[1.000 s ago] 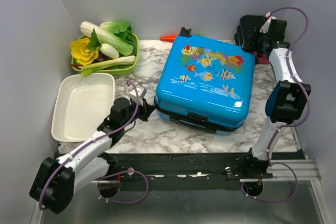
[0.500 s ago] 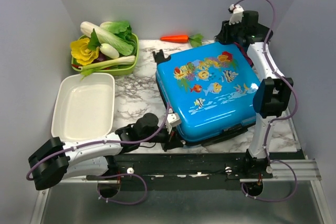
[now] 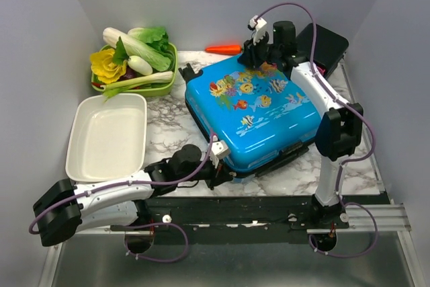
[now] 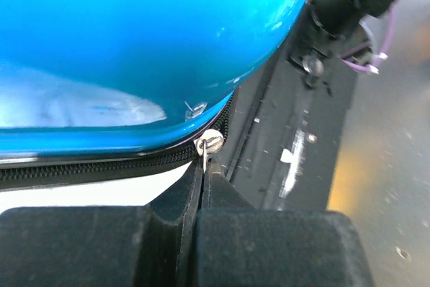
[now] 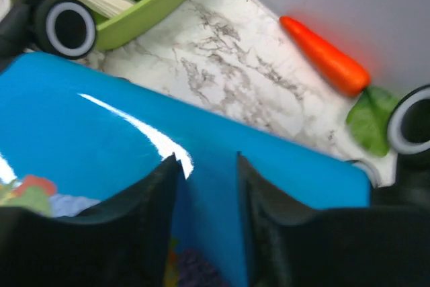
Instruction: Open, take out, and arrange the luggage
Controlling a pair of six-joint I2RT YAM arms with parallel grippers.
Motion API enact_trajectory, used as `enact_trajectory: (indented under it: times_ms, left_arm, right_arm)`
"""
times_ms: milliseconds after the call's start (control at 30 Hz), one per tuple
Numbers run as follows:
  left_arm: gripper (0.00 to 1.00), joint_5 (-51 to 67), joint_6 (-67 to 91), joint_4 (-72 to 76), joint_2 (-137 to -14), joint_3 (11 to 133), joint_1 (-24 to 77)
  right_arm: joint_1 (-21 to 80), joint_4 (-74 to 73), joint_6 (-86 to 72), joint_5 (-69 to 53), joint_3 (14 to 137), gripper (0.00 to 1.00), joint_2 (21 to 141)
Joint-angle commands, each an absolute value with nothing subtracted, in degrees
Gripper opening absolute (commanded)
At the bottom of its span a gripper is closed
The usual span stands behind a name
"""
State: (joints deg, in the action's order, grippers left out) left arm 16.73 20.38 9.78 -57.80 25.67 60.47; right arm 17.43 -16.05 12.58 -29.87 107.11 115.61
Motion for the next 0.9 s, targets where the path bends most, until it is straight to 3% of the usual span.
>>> enact_trajectory:
  times_ms: [0, 67, 233, 300, 567, 767, 867]
  left_arm:
    - [0.0, -6.1, 15.8, 15.1, -58.3, 27.0, 54.5]
    - [0.0, -4.3, 15.9, 16.6, -58.8, 26.5, 54.4]
    - [0.0, 1.4, 16.0, 20.6, -62.1, 26.9, 54.3]
    - [0.0, 4.4, 15.7, 22.0, -64.2, 27.7, 54.3]
    - [0.0, 12.1, 15.4, 28.8, -71.4, 31.3, 54.3]
    - [0.0, 17.0, 15.9, 33.2, -77.1, 34.6, 54.3]
    - [0.0, 18.5, 16.8, 35.3, -79.6, 36.0, 54.3]
  right_arm:
    - [18.1, -32.7, 9.6, -28.0, 103.3, 0.55, 115.1]
    - [18.1, -30.2, 6.8, -22.1, 102.3, 0.68, 110.6]
    - [18.0, -26.2, -5.2, -3.6, 95.6, 0.86, 97.1]
    - [18.0, -24.4, -9.3, -0.4, 90.8, 1.0, 88.5]
    - [17.9, -26.2, -22.2, 3.0, 61.4, 1.0, 60.5]
    - [17.9, -39.7, -36.5, 15.9, 50.5, 1.0, 42.1]
    - [17.9, -46.3, -40.9, 19.7, 47.7, 1.0, 38.3]
